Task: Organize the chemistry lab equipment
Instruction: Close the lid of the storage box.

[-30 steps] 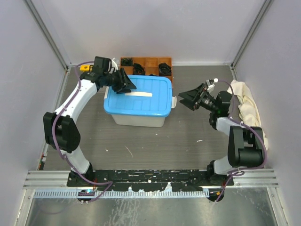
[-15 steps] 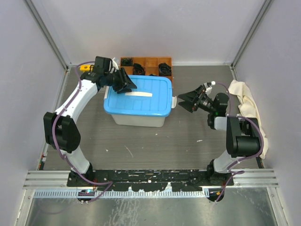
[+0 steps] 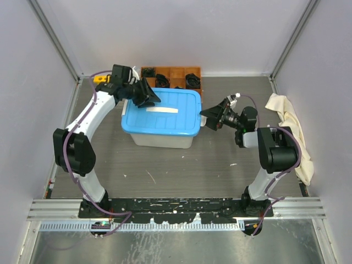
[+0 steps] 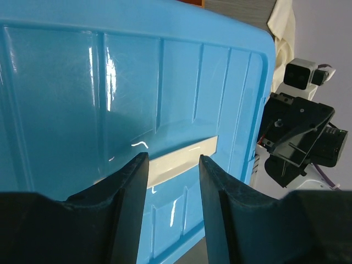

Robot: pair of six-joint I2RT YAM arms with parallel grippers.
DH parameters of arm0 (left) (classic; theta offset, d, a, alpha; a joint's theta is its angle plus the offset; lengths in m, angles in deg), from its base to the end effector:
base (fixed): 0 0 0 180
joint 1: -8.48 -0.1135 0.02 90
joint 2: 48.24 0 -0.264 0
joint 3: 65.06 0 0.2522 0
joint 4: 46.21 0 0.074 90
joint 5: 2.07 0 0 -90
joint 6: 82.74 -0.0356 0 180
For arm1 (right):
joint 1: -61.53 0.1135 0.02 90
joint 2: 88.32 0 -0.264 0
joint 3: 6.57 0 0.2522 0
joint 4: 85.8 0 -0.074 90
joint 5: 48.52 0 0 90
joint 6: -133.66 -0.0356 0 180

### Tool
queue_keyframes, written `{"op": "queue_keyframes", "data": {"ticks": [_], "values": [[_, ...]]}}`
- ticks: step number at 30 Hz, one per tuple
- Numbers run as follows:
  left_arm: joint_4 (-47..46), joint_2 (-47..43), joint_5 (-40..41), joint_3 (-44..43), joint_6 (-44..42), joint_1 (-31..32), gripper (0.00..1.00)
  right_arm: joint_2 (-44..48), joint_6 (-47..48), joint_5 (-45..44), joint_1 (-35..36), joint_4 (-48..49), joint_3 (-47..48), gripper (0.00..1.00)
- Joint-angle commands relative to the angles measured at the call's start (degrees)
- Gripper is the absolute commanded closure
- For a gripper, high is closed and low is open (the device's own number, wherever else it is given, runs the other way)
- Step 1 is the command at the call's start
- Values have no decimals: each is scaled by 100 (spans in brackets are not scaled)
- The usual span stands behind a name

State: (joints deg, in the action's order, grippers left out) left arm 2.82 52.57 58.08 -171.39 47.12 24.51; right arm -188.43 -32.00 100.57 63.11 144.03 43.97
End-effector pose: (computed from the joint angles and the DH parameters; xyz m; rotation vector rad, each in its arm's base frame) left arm 0.3763 -0.1265 0.3249 -0.2312 2.4529 -1.0691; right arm 0.3212 0.0394 0.1818 0.2453 1.8928 1.7744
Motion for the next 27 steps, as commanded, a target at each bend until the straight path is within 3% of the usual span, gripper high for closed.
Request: {"op": "queue_keyframes", "data": {"ticks": [1,7,14,17,27], "values": [[-208,33,-122,-243,-19,38,57,-96,-206,91,104,707,329,8],[110,156,60,-329,-248,171,59,-133,148,72,161,113,596,8],[236,229,126,-359,-388,259,59,607,2422,-290,445,-3275,1427,10],[246,261,113,-338,-408,282,59,786,3079,-451,548,-4182,1727,11],[186,220,43,-177,-400,308,59,1022,3393,-675,584,-4835,1905,19]]}}
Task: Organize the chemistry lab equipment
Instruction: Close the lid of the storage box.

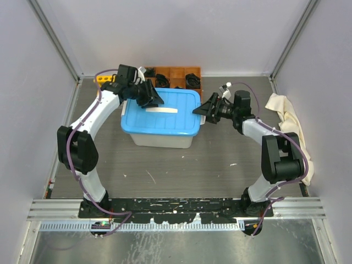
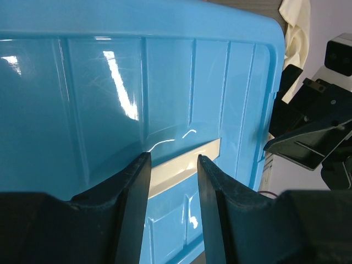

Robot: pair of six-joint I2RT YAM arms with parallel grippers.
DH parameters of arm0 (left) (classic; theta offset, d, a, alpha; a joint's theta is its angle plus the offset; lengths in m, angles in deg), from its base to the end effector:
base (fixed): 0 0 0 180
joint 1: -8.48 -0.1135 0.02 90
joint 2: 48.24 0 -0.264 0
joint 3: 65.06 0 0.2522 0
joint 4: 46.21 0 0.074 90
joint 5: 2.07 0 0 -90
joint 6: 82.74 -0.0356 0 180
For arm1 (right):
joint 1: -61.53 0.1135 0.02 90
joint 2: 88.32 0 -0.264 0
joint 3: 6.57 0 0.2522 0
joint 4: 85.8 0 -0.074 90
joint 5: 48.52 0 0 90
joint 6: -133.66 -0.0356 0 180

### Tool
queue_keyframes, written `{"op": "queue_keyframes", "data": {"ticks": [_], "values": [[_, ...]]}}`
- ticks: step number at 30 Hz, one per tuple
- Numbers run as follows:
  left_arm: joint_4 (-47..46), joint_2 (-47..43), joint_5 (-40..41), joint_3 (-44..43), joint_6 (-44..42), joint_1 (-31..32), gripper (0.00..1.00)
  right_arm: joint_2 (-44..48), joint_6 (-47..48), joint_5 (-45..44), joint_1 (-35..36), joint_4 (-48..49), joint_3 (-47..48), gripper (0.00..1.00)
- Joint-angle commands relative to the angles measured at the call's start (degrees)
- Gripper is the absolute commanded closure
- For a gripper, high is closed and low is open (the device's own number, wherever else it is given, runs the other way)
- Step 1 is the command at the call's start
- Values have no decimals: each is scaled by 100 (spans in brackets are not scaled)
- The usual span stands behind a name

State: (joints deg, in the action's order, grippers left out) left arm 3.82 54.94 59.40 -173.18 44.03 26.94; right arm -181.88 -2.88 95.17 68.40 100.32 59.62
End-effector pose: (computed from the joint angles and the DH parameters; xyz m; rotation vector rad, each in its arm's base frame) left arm 0.3795 -0.1446 0.3177 -0.1370 2.4839 -1.0313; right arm 0.3430 0.0702 0.2266 0.0269 2.0867 1.4978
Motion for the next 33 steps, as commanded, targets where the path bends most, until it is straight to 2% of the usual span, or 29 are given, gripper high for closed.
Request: {"op": "queue_keyframes", "data": {"ticks": [1,14,19,28,33], "values": [[76,-22,-91,24,-87,68,59,391,569,-198,62,-605,394,20],[-32,-56,-133,199,-21,128,59,623,1349,-833,293,-1602,785,31],[-45,-51,-156,199,-5,125,59,669,1469,-941,341,-1711,770,45],[-67,-10,-188,208,40,150,59,813,1915,-1465,548,-2143,1024,55],[-69,37,-243,204,57,169,59,822,2620,-2131,915,-2837,1422,55]]}}
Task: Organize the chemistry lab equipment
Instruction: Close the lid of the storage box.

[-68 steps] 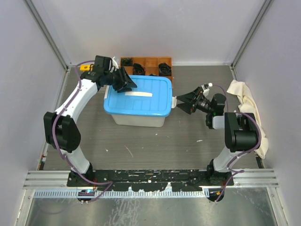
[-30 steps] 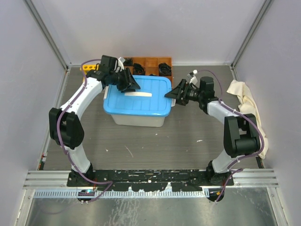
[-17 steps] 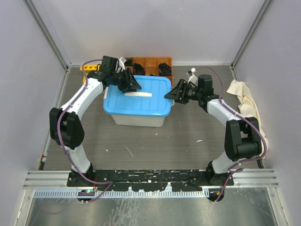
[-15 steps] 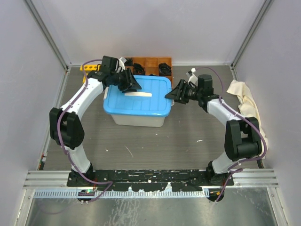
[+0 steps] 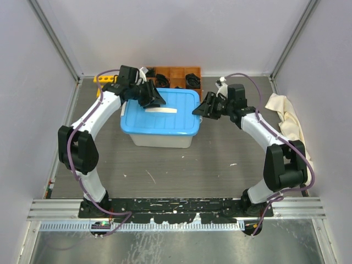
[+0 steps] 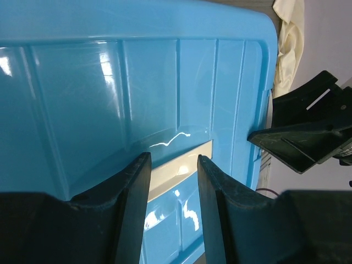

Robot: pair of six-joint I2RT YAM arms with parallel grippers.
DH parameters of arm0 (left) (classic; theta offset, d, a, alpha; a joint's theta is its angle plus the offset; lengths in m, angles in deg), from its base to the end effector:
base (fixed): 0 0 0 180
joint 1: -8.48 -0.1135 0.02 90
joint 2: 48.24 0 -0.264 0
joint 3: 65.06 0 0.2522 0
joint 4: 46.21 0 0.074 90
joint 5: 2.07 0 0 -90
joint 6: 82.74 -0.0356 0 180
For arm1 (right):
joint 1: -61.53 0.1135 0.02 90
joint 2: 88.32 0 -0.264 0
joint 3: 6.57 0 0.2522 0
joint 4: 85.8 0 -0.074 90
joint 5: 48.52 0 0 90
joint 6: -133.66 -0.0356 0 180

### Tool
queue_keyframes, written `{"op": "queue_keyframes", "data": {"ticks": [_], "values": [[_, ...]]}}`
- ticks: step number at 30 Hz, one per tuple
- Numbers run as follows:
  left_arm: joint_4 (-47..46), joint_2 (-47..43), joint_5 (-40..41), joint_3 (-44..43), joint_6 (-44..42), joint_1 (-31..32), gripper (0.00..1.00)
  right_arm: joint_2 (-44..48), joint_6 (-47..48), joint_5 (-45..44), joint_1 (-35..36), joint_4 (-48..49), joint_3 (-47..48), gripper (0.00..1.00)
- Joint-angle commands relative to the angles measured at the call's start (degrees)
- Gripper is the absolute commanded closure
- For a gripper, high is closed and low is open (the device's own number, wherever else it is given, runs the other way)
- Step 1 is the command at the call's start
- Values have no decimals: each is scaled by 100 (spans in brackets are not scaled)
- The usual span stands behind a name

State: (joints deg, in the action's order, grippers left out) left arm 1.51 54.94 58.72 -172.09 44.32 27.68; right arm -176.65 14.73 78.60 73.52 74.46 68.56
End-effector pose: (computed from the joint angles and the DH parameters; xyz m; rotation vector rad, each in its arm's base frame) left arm 0.3792 -0.1504 0.3147 -0.1120 2.4685 -1.0574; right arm 0.3318 0.0924 0.2641 -0.0726 2.2170 1.1011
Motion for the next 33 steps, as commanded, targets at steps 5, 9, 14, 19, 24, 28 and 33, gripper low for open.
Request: {"op": "queue_keyframes", "data": {"ticks": [5,9,14,19,24,28,33], "values": [[140,75,-214,106,40,121,59,287,1352,-1364,897,-577,724,59],[138,96,-255,96,47,119,59,171,1502,-1601,1061,-754,823,69],[155,142,-308,99,46,119,59,148,1628,-1980,1151,-990,911,66],[132,217,-337,99,47,150,59,8,1787,-2471,1297,-1369,1179,67],[125,253,-375,95,56,208,60,-341,1952,-2690,1494,-1805,1550,71],[114,226,-378,102,60,240,59,-489,2020,-2725,1616,-1811,1586,72],[85,196,-422,137,56,266,59,-626,2205,-2905,1809,-1833,1611,82]]}}
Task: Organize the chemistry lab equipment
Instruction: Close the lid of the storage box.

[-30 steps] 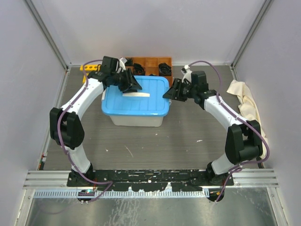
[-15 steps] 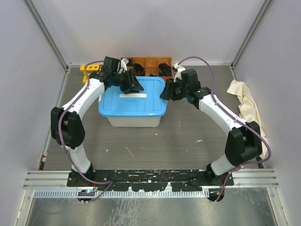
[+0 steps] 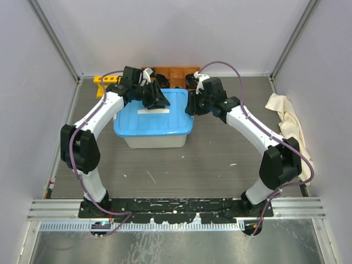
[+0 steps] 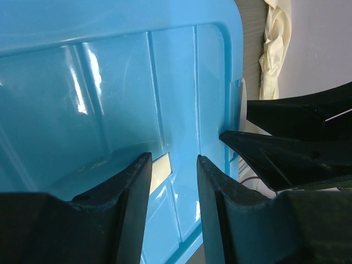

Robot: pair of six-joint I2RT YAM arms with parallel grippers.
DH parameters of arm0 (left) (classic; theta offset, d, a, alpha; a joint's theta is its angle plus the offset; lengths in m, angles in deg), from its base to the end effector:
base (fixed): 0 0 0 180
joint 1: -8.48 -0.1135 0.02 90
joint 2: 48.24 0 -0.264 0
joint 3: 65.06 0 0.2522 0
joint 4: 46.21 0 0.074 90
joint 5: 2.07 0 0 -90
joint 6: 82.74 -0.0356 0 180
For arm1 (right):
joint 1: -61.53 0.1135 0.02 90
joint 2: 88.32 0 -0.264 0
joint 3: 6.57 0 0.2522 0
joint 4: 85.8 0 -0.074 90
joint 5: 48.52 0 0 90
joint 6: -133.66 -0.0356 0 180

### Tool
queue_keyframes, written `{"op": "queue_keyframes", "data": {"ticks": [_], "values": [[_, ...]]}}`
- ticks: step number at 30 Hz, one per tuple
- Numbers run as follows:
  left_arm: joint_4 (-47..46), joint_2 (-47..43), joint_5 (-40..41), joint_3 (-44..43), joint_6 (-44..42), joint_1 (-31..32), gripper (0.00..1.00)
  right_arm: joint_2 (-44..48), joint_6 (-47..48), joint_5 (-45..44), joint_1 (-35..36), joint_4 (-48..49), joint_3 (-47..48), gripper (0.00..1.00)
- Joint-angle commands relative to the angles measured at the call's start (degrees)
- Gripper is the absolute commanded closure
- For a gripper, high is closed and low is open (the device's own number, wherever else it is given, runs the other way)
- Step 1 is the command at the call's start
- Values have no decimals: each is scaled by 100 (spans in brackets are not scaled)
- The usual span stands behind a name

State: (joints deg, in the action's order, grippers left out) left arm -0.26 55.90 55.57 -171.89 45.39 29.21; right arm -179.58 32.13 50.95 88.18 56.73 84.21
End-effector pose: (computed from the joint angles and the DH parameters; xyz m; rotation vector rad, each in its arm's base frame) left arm 0.3788 -0.1637 0.3100 -0.0671 2.4747 -1.1423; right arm 0.3227 0.1685 0.3082 -0.3909 2.2453 0.5419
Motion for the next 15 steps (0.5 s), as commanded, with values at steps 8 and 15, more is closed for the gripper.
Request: {"op": "queue_keyframes", "data": {"ticks": [8,15], "values": [[184,122,-148,181,-16,115,60,-642,822,-847,647,-530,285,99],[183,182,-174,132,-14,115,60,-973,1014,-1201,777,-930,411,99]]}}
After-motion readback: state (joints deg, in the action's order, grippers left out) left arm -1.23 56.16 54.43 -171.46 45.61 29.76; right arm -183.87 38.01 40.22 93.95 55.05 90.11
